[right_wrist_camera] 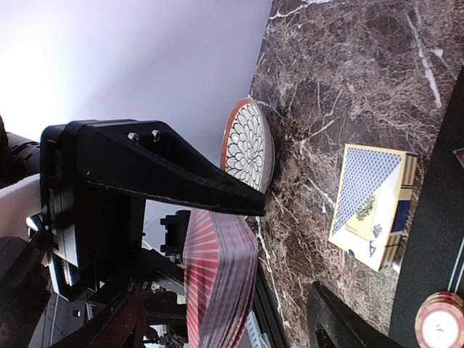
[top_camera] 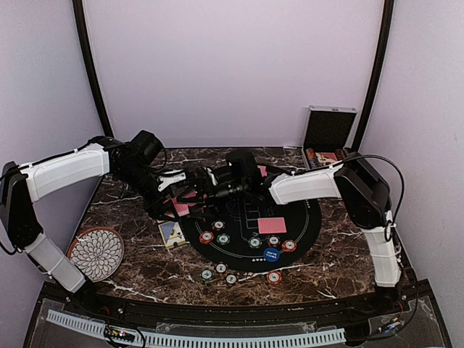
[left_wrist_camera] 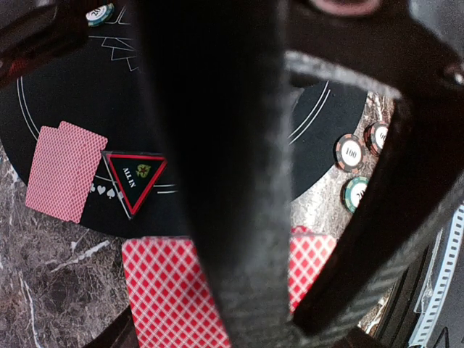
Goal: Distribute texas hold em gaming equipment
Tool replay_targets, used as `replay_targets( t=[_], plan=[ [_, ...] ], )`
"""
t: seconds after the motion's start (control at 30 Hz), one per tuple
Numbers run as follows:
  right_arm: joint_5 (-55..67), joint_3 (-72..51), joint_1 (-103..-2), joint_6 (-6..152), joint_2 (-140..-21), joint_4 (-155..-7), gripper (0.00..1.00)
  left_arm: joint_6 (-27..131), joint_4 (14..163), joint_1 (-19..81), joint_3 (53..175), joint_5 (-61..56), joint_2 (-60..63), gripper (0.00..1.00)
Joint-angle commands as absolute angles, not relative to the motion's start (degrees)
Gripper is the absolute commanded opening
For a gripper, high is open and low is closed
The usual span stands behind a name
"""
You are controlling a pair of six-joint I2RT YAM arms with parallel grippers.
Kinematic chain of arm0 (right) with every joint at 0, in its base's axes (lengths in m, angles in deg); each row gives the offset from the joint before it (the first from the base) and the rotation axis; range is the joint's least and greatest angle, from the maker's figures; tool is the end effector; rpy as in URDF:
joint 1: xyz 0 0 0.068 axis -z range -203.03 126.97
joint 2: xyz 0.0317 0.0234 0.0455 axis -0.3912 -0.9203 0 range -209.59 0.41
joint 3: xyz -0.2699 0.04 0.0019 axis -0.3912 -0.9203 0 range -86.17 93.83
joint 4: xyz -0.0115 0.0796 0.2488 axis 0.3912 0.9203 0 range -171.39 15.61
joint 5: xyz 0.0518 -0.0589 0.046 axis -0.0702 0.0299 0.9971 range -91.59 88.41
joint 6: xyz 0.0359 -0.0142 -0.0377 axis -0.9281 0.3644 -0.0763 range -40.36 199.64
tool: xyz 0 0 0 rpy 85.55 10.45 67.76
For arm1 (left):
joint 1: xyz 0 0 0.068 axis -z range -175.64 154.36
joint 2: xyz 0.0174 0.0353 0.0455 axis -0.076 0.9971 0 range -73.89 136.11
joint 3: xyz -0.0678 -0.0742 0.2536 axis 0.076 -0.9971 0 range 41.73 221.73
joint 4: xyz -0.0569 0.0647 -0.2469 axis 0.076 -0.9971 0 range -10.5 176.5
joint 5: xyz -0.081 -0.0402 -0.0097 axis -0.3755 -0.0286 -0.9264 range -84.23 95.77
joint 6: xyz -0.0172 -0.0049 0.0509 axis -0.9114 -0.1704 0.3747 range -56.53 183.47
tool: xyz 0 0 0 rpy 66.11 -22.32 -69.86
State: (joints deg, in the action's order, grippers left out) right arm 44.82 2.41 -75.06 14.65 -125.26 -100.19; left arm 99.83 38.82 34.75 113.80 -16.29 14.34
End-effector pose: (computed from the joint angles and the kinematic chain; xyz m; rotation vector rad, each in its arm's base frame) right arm 0.2868 0.4094 0.1971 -0.4538 2.3936 1.9553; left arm 0.2616 -0.1690 0.2708 1.5452 2.1294 -0.4801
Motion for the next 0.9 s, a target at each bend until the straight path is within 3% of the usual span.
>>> replay_targets(
  t=[0.0, 0.43, 0.87],
  plan=[
    [46.37, 5.85, -75.92, 13.46, -127.61, -103.27, 0.77, 99.60, 38.34, 34.68, 115.11, -17.97, 12.87, 0.00],
    [48.60, 11.76, -76.60, 13.08, -133.66, -99.85, 0.76, 99.68, 37.83, 34.68, 115.65, -17.92, 13.05, 0.00],
    [45.96, 4.33, -73.28, 15.41, -128.76, -98.71, 0.67, 99.64, 37.72, 34.68, 115.56, -17.99, 12.72, 0.00]
  ],
)
